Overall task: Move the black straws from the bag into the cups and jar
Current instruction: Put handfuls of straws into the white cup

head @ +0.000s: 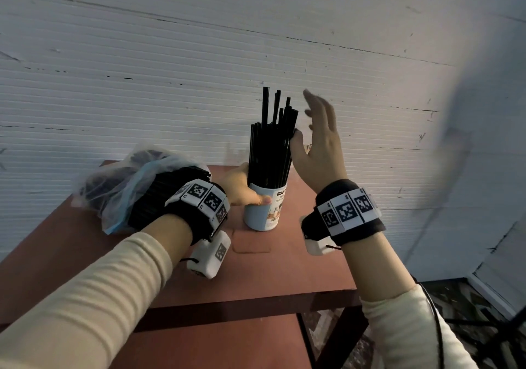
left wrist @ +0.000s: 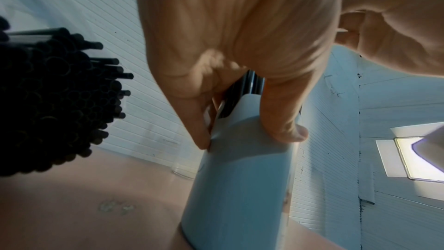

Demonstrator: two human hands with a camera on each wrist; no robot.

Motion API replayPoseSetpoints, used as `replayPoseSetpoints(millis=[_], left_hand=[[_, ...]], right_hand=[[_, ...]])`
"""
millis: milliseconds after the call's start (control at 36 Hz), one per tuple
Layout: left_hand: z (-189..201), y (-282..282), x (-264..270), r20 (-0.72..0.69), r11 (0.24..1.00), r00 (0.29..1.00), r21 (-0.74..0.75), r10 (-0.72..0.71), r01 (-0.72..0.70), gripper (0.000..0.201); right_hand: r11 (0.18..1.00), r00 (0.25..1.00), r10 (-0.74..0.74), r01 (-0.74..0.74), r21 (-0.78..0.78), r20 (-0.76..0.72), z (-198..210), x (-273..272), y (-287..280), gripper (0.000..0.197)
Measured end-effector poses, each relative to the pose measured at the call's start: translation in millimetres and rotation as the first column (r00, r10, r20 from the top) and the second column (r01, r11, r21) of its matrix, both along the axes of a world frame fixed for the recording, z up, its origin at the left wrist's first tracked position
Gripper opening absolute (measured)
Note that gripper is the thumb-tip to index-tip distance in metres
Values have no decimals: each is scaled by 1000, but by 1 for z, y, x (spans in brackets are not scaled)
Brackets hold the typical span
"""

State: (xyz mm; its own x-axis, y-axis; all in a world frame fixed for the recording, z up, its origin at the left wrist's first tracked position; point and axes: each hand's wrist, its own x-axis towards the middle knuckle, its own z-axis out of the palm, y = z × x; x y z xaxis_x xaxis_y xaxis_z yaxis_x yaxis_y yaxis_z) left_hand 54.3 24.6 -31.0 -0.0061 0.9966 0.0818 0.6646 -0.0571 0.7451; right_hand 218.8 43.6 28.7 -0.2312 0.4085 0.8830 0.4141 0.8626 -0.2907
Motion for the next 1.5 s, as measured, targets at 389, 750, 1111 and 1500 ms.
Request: replayPoseSetpoints(millis=[389, 750, 1111, 1500], left_hand=[[2, -1, 1, -31, 1000, 999, -3, 19, -19, 75], [1, -1, -1, -20, 1000, 1000, -9, -9, 9, 77], [1, -1, -1, 22, 999, 1000, -35, -4, 5, 80], [0, -2, -2, 18, 1000, 1000, 18, -5, 4, 73]], right_hand=[[999, 999, -30, 29, 36, 36, 1, -1, -8, 41], [1000, 999, -8, 7, 24, 50, -5, -3, -3, 33], [997, 991, -42, 35, 64, 126, -18, -3, 2, 20], [1000, 981, -7, 6, 9, 195, 0, -3, 2, 30]])
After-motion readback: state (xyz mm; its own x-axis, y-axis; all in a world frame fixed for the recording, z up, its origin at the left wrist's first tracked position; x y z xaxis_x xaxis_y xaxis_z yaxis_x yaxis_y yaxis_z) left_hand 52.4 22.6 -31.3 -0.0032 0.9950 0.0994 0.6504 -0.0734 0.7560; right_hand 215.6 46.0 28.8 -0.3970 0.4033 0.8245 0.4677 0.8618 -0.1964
